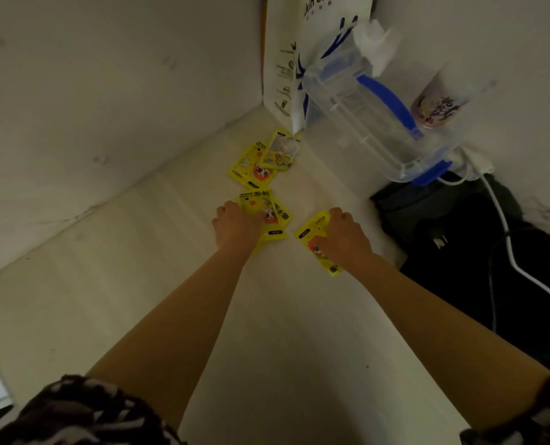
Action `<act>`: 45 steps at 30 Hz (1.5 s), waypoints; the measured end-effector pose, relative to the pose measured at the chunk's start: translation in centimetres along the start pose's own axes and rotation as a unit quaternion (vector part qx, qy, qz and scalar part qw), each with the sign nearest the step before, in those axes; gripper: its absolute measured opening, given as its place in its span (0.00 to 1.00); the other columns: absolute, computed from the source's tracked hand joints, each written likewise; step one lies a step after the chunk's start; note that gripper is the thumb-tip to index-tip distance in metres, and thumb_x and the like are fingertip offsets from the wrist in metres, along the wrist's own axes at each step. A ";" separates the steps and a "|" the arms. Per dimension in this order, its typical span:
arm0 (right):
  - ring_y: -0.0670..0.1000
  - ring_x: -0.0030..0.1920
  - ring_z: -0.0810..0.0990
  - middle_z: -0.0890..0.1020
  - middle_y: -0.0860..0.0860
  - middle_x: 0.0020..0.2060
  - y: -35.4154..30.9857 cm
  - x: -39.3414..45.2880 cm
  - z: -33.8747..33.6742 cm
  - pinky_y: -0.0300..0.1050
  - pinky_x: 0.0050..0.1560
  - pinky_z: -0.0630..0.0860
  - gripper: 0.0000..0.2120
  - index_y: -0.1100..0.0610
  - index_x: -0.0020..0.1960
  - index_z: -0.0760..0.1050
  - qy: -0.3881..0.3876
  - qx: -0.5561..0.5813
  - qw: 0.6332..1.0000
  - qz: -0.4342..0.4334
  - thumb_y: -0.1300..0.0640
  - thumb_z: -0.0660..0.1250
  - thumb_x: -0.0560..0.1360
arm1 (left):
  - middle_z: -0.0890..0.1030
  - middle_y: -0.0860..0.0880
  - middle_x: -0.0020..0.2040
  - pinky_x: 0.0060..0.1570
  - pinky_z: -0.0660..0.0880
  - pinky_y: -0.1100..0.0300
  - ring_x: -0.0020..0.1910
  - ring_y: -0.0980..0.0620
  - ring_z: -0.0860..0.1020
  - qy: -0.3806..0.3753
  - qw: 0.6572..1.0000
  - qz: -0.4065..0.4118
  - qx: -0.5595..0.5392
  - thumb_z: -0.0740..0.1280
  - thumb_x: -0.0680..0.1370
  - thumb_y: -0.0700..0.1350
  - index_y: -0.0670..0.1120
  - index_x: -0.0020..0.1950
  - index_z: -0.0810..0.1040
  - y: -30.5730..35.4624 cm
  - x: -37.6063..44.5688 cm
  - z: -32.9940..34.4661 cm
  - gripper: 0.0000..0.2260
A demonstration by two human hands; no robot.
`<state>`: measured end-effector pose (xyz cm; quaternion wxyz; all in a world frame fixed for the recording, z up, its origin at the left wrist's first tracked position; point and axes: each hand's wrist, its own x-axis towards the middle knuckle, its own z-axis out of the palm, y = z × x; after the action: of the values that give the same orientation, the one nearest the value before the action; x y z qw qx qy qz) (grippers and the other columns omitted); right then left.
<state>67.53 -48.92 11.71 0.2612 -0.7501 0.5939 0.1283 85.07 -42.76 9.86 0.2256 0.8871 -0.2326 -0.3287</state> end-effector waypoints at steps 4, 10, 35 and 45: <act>0.61 0.60 0.71 0.70 0.58 0.60 0.1 0.5 0.6 0.58 0.56 0.72 0.28 0.59 0.67 0.61 0.007 -0.033 0.999 0.016 0.52 0.68 0.73 | 0.69 0.41 0.65 0.64 0.65 0.49 0.64 0.40 0.68 0.012 0.999 -0.012 0.038 0.71 0.71 0.59 0.38 0.68 0.66 0.2 0.6 1.0 0.35; 0.60 0.60 0.70 0.69 0.59 0.60 0.5 1.6 0.9 0.57 0.58 0.70 0.25 0.59 0.67 0.61 0.009 -0.051 0.998 0.019 0.58 0.68 0.74 | 0.72 0.45 0.62 0.60 0.69 0.50 0.64 0.42 0.68 -0.016 0.999 -0.001 0.037 0.76 0.68 0.54 0.45 0.63 0.72 0.3 1.2 0.4 0.29; 0.60 0.50 0.78 0.77 0.60 0.51 -5.8 10.0 -7.1 0.52 0.47 0.76 0.14 0.60 0.59 0.67 0.019 -0.047 0.978 -0.201 0.58 0.64 0.76 | 0.79 0.43 0.51 0.49 0.76 0.51 0.53 0.43 0.76 -0.182 0.926 0.230 0.238 0.69 0.73 0.41 0.46 0.59 0.75 -0.3 2.0 -4.9 0.15; 0.62 0.60 0.69 0.71 0.62 0.61 -10.4 15.2 -7.1 0.54 0.51 0.69 0.21 0.62 0.66 0.66 -0.011 -0.279 0.900 -0.334 0.57 0.65 0.76 | 0.74 0.46 0.60 0.52 0.72 0.53 0.60 0.46 0.68 -0.195 0.877 0.281 0.338 0.67 0.75 0.44 0.47 0.67 0.71 -0.1 3.4 -4.2 0.20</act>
<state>80.63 -63.67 12.44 0.0749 -0.9450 0.2456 0.2025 90.34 -43.55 11.04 -0.0552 0.7245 -0.6086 -0.3190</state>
